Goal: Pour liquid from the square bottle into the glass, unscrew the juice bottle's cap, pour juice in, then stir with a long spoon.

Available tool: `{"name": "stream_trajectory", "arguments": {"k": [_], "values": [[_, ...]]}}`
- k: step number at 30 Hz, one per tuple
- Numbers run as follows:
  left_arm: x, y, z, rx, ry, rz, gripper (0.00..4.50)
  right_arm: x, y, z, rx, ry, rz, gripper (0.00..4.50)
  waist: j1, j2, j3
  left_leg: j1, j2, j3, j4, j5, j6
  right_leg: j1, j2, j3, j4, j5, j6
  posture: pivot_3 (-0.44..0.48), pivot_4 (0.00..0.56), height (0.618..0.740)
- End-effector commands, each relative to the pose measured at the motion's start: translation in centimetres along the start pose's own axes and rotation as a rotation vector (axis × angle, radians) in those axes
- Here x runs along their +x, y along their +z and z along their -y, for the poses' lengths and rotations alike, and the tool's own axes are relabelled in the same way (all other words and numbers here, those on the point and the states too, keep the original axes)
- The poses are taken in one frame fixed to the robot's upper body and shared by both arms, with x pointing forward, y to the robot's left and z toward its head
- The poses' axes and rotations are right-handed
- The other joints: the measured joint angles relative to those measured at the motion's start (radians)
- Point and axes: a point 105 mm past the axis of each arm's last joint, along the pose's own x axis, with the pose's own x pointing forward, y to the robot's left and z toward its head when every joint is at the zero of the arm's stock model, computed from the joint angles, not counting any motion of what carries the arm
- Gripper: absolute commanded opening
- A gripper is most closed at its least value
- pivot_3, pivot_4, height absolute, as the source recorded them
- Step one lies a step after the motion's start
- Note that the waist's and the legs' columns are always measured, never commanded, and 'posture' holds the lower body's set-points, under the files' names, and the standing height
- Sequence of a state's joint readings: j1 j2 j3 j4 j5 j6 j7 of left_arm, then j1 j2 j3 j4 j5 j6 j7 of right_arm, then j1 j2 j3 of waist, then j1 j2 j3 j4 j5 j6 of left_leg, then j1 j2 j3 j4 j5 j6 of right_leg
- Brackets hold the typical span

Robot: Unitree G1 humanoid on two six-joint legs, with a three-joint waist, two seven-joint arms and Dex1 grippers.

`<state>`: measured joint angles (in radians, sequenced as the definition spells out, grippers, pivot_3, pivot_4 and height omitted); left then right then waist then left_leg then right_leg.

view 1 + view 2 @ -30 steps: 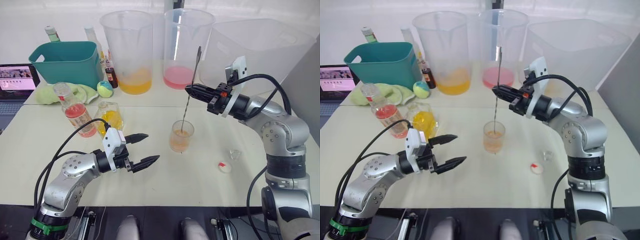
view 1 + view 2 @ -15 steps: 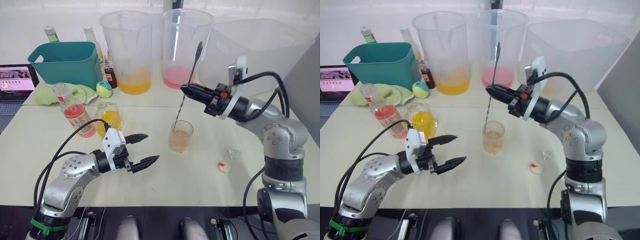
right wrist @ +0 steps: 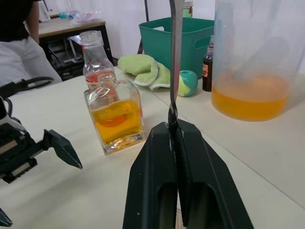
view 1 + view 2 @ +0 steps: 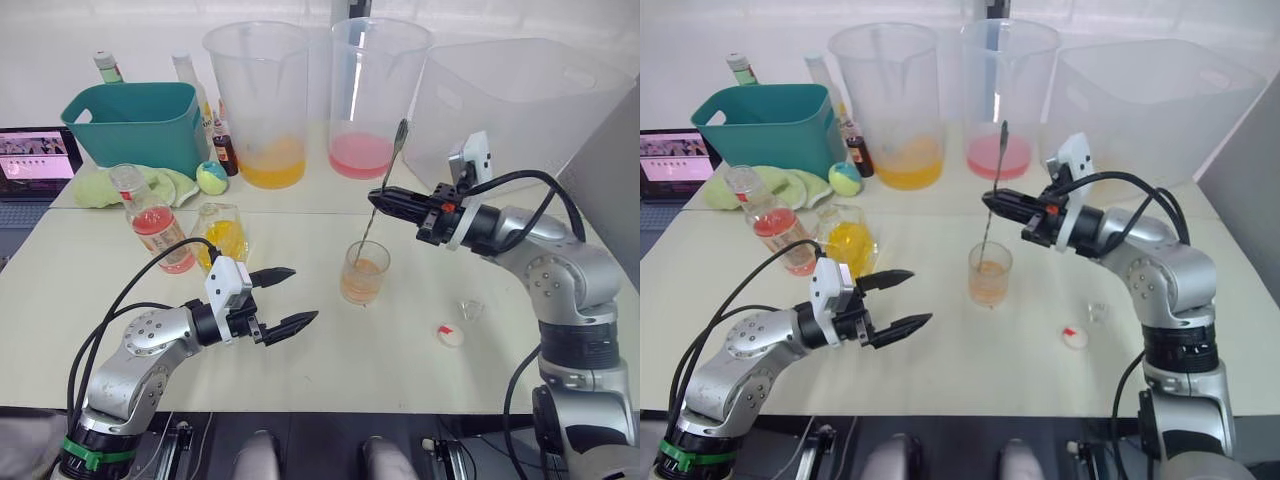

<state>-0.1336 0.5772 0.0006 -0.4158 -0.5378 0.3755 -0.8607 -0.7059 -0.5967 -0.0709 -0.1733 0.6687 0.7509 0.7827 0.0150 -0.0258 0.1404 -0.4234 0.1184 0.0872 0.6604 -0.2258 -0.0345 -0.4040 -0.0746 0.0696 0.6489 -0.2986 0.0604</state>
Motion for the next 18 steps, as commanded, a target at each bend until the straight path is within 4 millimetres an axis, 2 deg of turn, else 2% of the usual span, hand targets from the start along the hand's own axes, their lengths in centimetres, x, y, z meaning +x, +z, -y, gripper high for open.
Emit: {"name": "stream_trajectory", "arguments": {"k": [1,10,14,18], "values": [[0.0,0.5,0.1,0.020,0.003,0.018,4.46,-0.6,1.7,-0.6,-0.102,0.028,-0.001,0.00,0.000,0.000,0.000,0.000,0.000,0.000,0.000,0.000,0.000,0.000,0.000,0.000,0.000,0.000,0.000,0.000,0.150,0.724],[-0.2,0.5,0.2,0.018,0.004,0.013,4.46,-0.4,1.9,-2.6,-0.086,0.127,-0.026,0.00,-0.002,0.000,0.000,0.000,0.000,0.000,0.000,0.000,0.000,0.000,0.000,0.000,0.000,0.000,0.000,0.000,0.150,0.724],[-0.2,0.5,0.2,0.016,0.004,0.013,4.46,-0.2,2.4,-2.1,-0.111,0.090,-0.014,0.00,-0.002,0.000,0.000,0.000,0.000,0.000,0.000,0.000,0.000,0.000,0.000,0.000,0.000,0.000,0.000,0.000,0.150,0.724],[-0.2,0.5,0.3,0.017,0.002,0.012,4.46,-0.2,2.0,-1.3,-0.171,0.047,-0.051,0.00,-0.002,0.000,0.000,0.000,0.000,0.000,0.000,0.000,0.000,0.000,0.000,0.000,0.000,0.000,0.000,0.000,0.150,0.724]]}}
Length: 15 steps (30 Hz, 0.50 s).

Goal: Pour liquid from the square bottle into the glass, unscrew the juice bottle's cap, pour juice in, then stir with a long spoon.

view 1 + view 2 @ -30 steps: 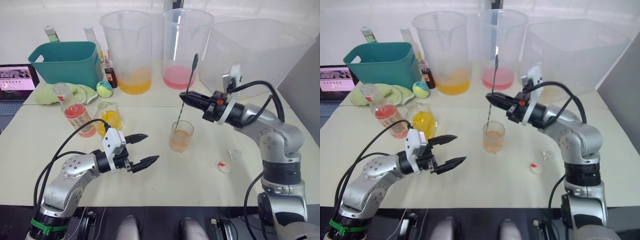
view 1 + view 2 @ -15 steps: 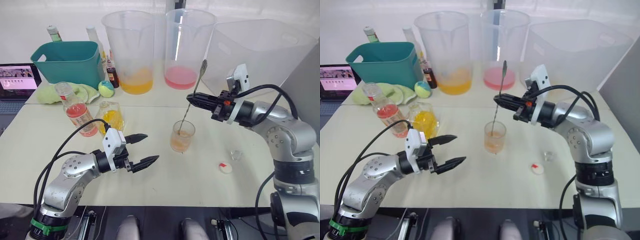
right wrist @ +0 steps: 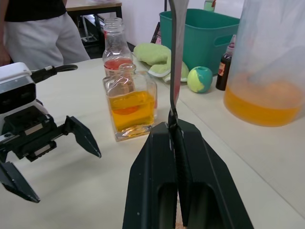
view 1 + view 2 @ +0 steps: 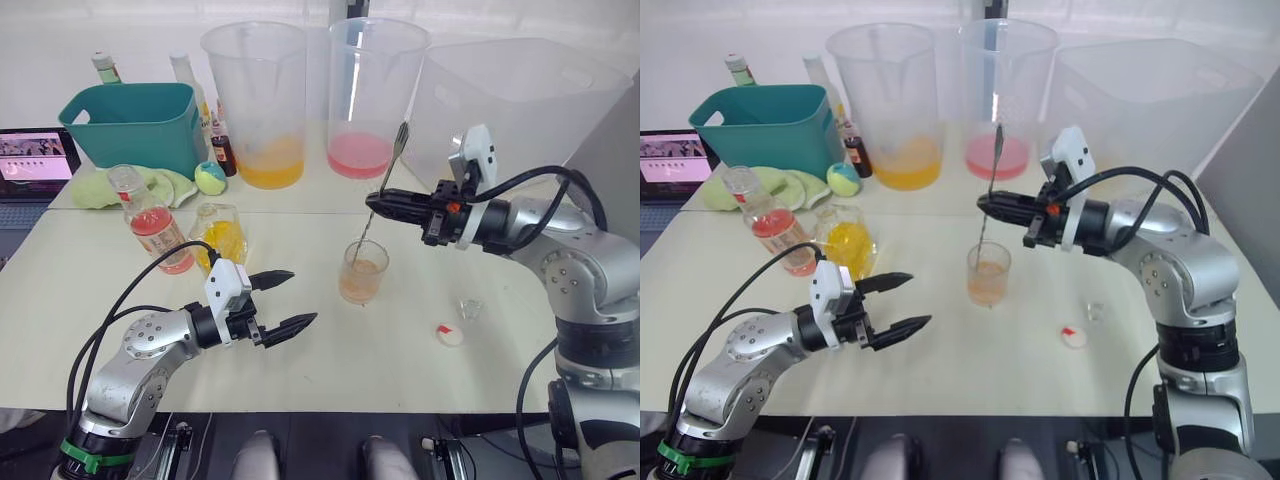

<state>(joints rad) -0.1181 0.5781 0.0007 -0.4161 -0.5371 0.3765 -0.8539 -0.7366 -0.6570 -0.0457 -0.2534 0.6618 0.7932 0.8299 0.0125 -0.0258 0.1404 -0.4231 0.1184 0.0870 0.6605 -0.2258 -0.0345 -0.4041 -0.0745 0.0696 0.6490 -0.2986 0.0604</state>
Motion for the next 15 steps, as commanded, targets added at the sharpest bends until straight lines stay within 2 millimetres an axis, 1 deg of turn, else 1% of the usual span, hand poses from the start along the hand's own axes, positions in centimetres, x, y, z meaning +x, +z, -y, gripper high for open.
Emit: {"name": "stream_trajectory", "arguments": {"k": [1,4,9,15], "values": [[-0.1,0.9,0.2,0.029,-0.008,0.021,4.46,-0.2,0.8,0.4,-0.081,-0.027,-0.001,0.00,0.001,0.000,0.000,0.000,0.000,0.000,0.000,0.000,0.000,0.000,0.000,0.000,0.000,0.000,0.000,0.000,0.150,0.724],[-0.1,0.9,0.3,0.028,-0.010,0.019,4.46,-0.2,0.6,0.4,-0.088,-0.024,-0.013,0.00,0.000,0.000,0.000,0.000,0.000,0.000,0.000,0.000,0.000,0.000,0.000,0.000,0.000,0.000,0.000,0.000,0.150,0.724],[-0.1,0.8,0.3,0.025,-0.010,0.017,4.46,-0.4,0.3,-0.1,-0.079,0.013,-0.050,0.00,0.000,0.000,0.000,0.000,0.000,0.000,0.000,0.000,0.000,0.000,0.000,0.000,0.000,0.000,0.000,0.000,0.150,0.724],[-0.2,0.8,0.3,0.021,-0.004,0.016,4.46,-0.5,0.6,-1.4,-0.044,0.094,-0.061,0.00,0.000,0.000,0.000,0.000,0.000,0.000,0.000,0.000,0.000,0.000,0.000,0.000,0.000,0.000,0.000,0.000,0.150,0.724]]}}
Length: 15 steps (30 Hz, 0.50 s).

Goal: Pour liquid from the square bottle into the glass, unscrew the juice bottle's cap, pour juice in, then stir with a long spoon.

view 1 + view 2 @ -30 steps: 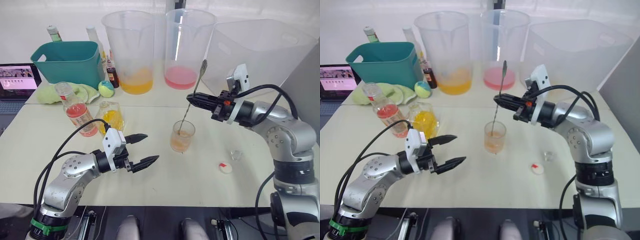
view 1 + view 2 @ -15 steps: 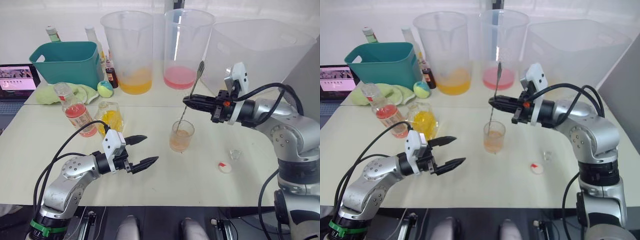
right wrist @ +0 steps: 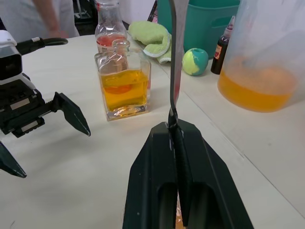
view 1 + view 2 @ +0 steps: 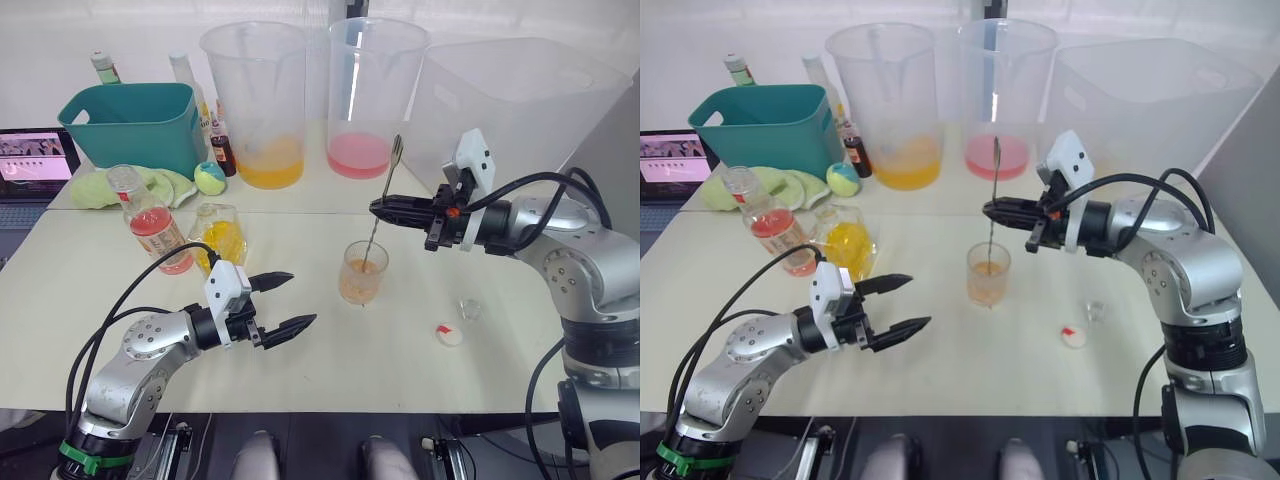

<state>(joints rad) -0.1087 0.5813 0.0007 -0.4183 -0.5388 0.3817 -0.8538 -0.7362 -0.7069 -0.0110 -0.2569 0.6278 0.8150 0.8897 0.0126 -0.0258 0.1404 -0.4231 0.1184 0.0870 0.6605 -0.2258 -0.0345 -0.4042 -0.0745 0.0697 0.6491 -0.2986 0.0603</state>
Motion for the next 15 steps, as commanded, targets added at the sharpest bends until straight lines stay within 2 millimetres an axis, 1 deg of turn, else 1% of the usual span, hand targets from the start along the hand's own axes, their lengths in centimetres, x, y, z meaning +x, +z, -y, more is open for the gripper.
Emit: {"name": "stream_trajectory", "arguments": {"k": [1,5,9,15], "values": [[-0.1,1.1,0.2,0.030,-0.003,0.024,4.46,-0.3,1.6,-1.4,-0.020,0.075,0.030,0.00,0.000,0.000,0.000,0.000,0.000,0.000,0.000,0.000,0.000,0.000,0.000,0.000,0.000,0.000,0.000,0.000,0.150,0.724],[-0.2,1.1,0.1,0.030,-0.001,0.024,4.46,-0.1,1.5,-2.0,0.017,0.117,0.030,0.00,0.000,0.000,0.000,0.000,0.000,0.000,0.000,0.000,0.000,0.000,0.000,0.000,0.000,0.000,0.000,0.000,0.150,0.724],[-0.1,1.1,0.1,0.029,-0.002,0.024,4.46,0.3,1.7,-1.7,0.038,0.100,0.068,0.00,-0.002,0.000,0.000,0.000,0.000,0.000,0.000,0.000,0.000,0.000,0.000,0.000,0.000,0.000,0.000,0.000,0.150,0.724],[-0.1,1.1,0.1,0.030,0.000,0.023,4.46,0.4,2.0,0.3,0.041,-0.004,0.117,0.00,-0.001,0.000,0.000,0.000,0.000,0.000,0.000,0.000,0.000,0.000,0.000,0.000,0.000,0.000,0.000,0.000,0.150,0.724]]}}
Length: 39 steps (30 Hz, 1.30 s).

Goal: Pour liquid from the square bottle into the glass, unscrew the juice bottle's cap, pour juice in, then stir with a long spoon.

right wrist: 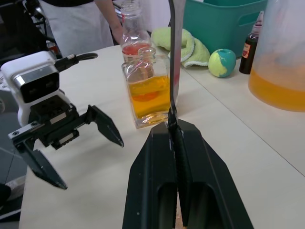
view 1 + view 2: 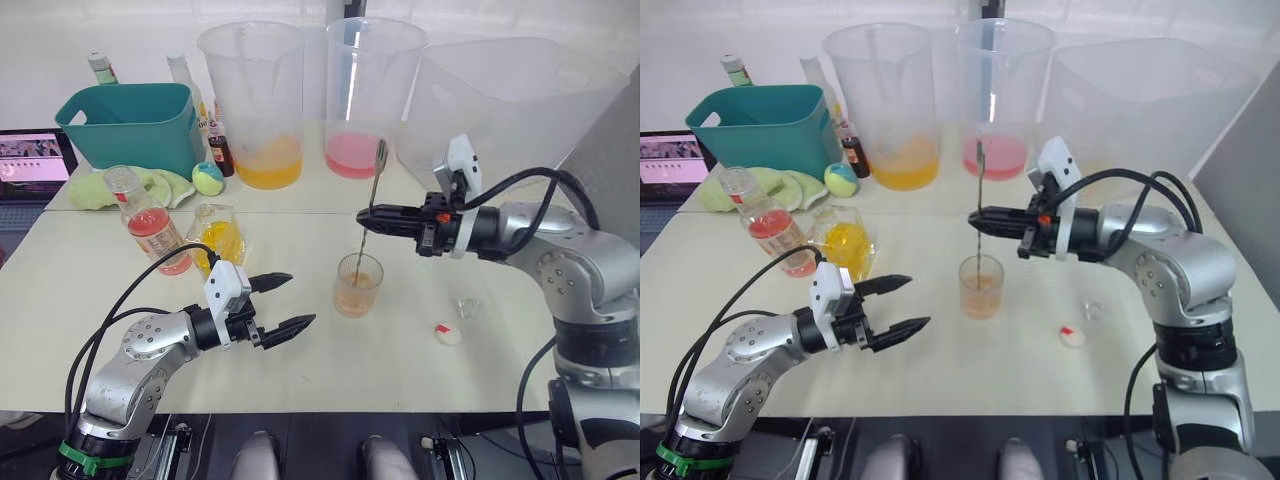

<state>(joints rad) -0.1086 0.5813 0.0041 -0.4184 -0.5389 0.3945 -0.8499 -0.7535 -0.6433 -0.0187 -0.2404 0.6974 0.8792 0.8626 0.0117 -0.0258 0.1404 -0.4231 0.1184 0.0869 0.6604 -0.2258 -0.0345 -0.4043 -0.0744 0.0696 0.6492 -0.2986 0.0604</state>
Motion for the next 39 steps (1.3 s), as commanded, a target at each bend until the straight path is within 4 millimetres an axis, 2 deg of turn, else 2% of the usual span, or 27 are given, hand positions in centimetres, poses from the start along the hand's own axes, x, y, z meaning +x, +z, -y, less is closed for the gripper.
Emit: {"name": "stream_trajectory", "arguments": {"k": [1,6,11,15,19,23,27,31,35,39], "values": [[-0.1,1.2,0.2,0.038,-0.007,0.030,4.46,-0.8,1.9,0.9,-0.067,-0.059,0.066,0.00,0.000,0.000,0.000,0.000,0.000,0.000,0.000,0.000,0.000,0.000,0.000,0.000,0.000,0.000,0.000,0.000,0.150,0.724],[-0.1,1.2,0.2,0.038,-0.009,0.029,4.46,-1.3,2.3,1.2,-0.082,-0.069,0.065,0.00,0.001,0.000,0.000,0.000,0.000,0.000,0.000,0.000,0.000,0.000,0.000,0.000,0.000,0.000,0.000,0.000,0.150,0.724],[0.0,1.1,0.3,0.037,-0.014,0.029,4.46,-2.3,3.8,-0.6,-0.045,0.030,0.111,0.00,0.001,0.000,0.000,0.000,0.000,0.000,0.000,0.000,0.000,0.000,0.000,0.000,0.000,0.000,0.000,0.000,0.150,0.724],[0.0,1.1,0.3,0.035,-0.017,0.029,4.46,-3.1,5.1,-0.7,-0.027,0.022,0.151,0.00,0.000,0.000,0.000,0.000,0.000,0.000,0.000,0.000,0.000,0.000,0.000,0.000,0.000,0.000,0.000,0.000,0.150,0.724],[0.0,1.0,0.2,0.035,-0.018,0.029,4.46,-4.3,7.1,-0.7,-0.019,0.008,0.212,0.00,0.000,0.000,0.000,0.000,0.000,0.000,0.000,0.000,0.000,0.000,0.000,0.000,0.000,0.000,0.000,0.000,0.150,0.724],[-0.1,1.1,0.1,0.035,-0.013,0.026,4.46,-6.3,7.9,-0.5,0.021,-0.016,0.208,0.00,0.004,0.000,0.000,0.000,0.000,0.000,0.000,0.000,0.000,0.000,0.000,0.000,0.000,0.000,0.000,0.000,0.150,0.724],[-0.6,1.0,-0.1,0.042,-0.016,0.021,4.46,-8.8,7.2,0.1,0.167,-0.041,0.135,0.00,0.006,0.000,0.000,0.000,0.000,0.000,0.000,0.000,0.000,0.000,-0.001,0.000,-0.001,0.000,0.000,0.000,0.150,0.724],[-0.8,1.0,-0.2,0.044,-0.022,0.019,4.46,-10.2,6.0,1.0,0.348,-0.064,0.052,0.00,-0.001,0.000,0.000,0.000,0.000,0.000,0.000,0.000,0.000,0.001,-0.001,0.000,-0.001,0.000,0.000,0.000,0.150,0.724],[-0.9,0.9,-0.5,0.048,-0.033,0.005,4.46,-10.2,1.5,1.3,0.544,-0.109,-0.202,0.00,-0.003,0.000,0.000,0.000,0.000,0.000,0.000,0.000,0.000,0.000,0.000,0.001,-0.001,0.000,0.000,0.000,0.150,0.724],[-1.3,0.9,-0.3,0.055,-0.048,-0.004,4.46,-9.3,-2.0,2.2,0.622,-0.163,-0.324,0.00,-0.003,0.000,0.000,0.000,0.000,0.000,0.000,0.000,0.000,0.000,0.000,0.001,-0.001,0.000,0.000,0.000,0.150,0.724]]}}
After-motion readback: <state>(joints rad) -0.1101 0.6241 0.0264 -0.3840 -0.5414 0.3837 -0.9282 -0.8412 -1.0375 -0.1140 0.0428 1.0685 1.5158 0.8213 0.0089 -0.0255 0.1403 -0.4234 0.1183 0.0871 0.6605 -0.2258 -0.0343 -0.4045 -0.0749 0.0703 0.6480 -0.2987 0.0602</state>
